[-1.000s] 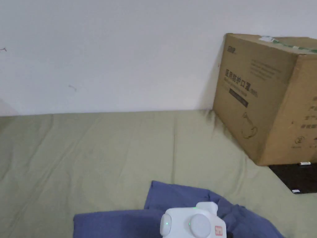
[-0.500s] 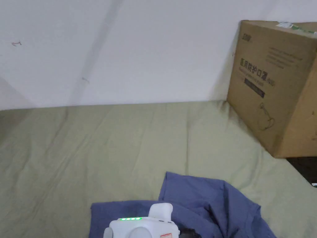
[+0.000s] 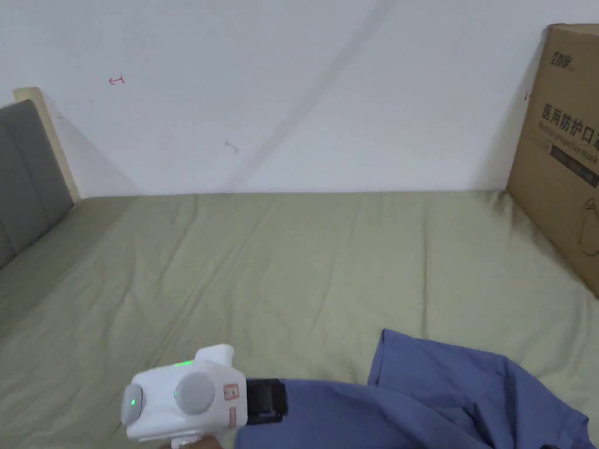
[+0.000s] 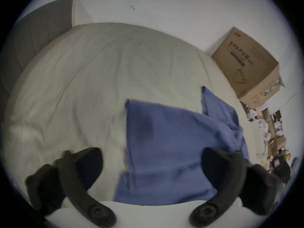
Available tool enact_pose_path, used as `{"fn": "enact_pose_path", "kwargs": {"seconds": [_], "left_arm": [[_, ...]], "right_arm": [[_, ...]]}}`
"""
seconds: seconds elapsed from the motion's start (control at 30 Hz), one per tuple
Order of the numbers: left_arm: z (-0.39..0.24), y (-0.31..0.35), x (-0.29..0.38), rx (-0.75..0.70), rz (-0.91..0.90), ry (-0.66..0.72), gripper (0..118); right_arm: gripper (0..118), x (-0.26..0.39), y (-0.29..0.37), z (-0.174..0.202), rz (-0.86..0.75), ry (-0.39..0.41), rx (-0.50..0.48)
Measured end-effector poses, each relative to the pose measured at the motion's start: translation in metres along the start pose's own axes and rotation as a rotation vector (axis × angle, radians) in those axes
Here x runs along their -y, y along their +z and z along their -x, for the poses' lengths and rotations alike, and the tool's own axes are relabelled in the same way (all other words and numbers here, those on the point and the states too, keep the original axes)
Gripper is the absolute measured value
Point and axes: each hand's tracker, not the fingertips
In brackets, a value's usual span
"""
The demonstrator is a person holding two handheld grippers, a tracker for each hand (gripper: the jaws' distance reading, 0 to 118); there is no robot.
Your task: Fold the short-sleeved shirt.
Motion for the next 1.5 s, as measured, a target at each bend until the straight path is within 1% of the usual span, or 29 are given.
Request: {"fn": "enact_pose_path", "kwargs": {"seconds": [0.07, 0.2, 0.27, 0.33, 0.37, 0.4, 0.43, 0.47, 0.5, 0.53, 0.57, 0.63, 0.7, 0.77, 0.83, 0.87, 0.9, 0.93, 0.97, 1.03, 1.07, 1.1, 1.2, 1.3, 1.33, 1.37, 1.4, 1.43, 1.5], "left_arm": [[-0.003, -0.023, -0.019, 0.007, -0.013, 0.038, 110], [-0.010, -0.083, -0.036, -0.018, 0.085, 0.175, 109], [-0.013, -0.108, -0.032, -0.084, 0.167, 0.137, 101], [-0.029, -0.103, -0.013, -0.148, 0.086, -0.003, 96], [-0.030, -0.099, -0.014, -0.173, 0.068, 0.036, 91], [-0.028, -0.097, -0.012, -0.175, 0.047, 0.090, 82], [-0.025, -0.088, -0.004, -0.186, 0.032, 0.122, 68], [-0.024, -0.085, -0.005, -0.186, 0.045, 0.097, 54], [-0.025, -0.080, -0.005, -0.212, 0.042, 0.063, 35], [-0.023, -0.076, -0.005, -0.229, 0.039, 0.014, 4], [-0.020, -0.073, -0.004, -0.264, 0.037, -0.008, 4], [-0.014, -0.072, -0.003, -0.190, 0.052, 0.063, 4], [-0.010, -0.061, -0.006, -0.148, 0.053, 0.119, 4], [-0.010, -0.049, -0.007, -0.119, 0.025, 0.104, 4], [-0.011, -0.031, -0.013, -0.104, -0.023, 0.049, 4], [-0.012, -0.023, -0.015, -0.071, -0.042, 0.034, 4], [-0.012, -0.015, -0.015, -0.050, -0.071, 0.042, 4], [-0.013, -0.008, -0.017, -0.036, -0.098, 0.045, 4], [-0.013, 0.000, -0.020, -0.020, -0.108, 0.041, 4], [-0.015, 0.011, -0.021, -0.007, -0.134, 0.028, 4], [-0.017, 0.016, -0.022, -0.005, -0.138, 0.010, 4], [-0.019, 0.020, -0.022, -0.003, -0.151, -0.014, 4], [-0.022, 0.024, -0.020, -0.024, -0.161, -0.050, 4], [-0.021, 0.020, -0.019, -0.021, -0.160, -0.043, 4], [-0.021, 0.017, -0.018, -0.026, -0.154, -0.049, 4], [-0.019, 0.016, -0.019, -0.039, -0.142, -0.056, 4], [-0.018, 0.015, -0.017, -0.047, -0.138, -0.065, 4], [-0.018, 0.016, -0.016, -0.057, -0.135, -0.071, 4], [-0.016, 0.023, -0.014, -0.031, -0.144, -0.042, 4]], "right_arm": [[1, 0.003, -0.010, -0.004, 0.019, -0.005, 0.005], [1, 0.010, -0.033, -0.022, 0.077, -0.058, 0.044], [1, 0.013, -0.038, -0.030, 0.091, -0.065, 0.059], [1, 0.012, -0.038, -0.033, 0.123, -0.026, 0.093], [1, 0.013, -0.037, -0.034, 0.124, 0.008, 0.114], [1, 0.012, -0.037, -0.035, 0.125, 0.027, 0.130], [1, 0.011, -0.037, -0.036, 0.124, 0.030, 0.130], [1, 0.010, -0.037, -0.038, 0.125, 0.027, 0.127], [1, 0.010, -0.036, -0.041, 0.126, 0.017, 0.124], [1, 0.009, -0.036, -0.044, 0.125, 0.001, 0.120], [1, 0.008, -0.037, -0.046, 0.127, -0.023, 0.114], [1, 0.006, -0.039, -0.051, 0.130, -0.037, 0.113], [1, -0.004, -0.044, -0.055, 0.127, -0.029, 0.100], [1, -0.023, -0.052, -0.059, 0.134, -0.023, 0.058], [1, -0.057, -0.068, -0.055, 0.219, 0.113, -0.066], [1, -0.074, -0.079, -0.048, 0.274, 0.223, -0.083], [8, -0.086, -0.090, -0.042, 0.272, 0.312, -0.064], [37, -0.098, -0.105, -0.039, 0.268, 0.395, -0.061], [59, -0.108, -0.123, -0.039, 0.276, 0.452, -0.060], [83, -0.130, -0.178, -0.042, 0.345, 0.505, 0.039], [105, -0.135, -0.206, -0.045, 0.401, 0.540, 0.108], [109, -0.141, -0.229, -0.048, 0.397, 0.551, 0.134], [109, -0.143, -0.297, -0.062, 0.507, 0.619, 0.156], [107, -0.123, -0.342, -0.069, 0.645, 0.634, 0.190], [105, -0.115, -0.350, -0.071, 0.692, 0.622, 0.246], [104, -0.115, -0.352, -0.073, 0.683, 0.540, 0.200], [103, -0.120, -0.349, -0.076, 0.648, 0.487, 0.202], [93, -0.124, -0.343, -0.077, 0.628, 0.463, 0.185], [64, -0.129, -0.334, -0.076, 0.570, 0.461, 0.162]]}}
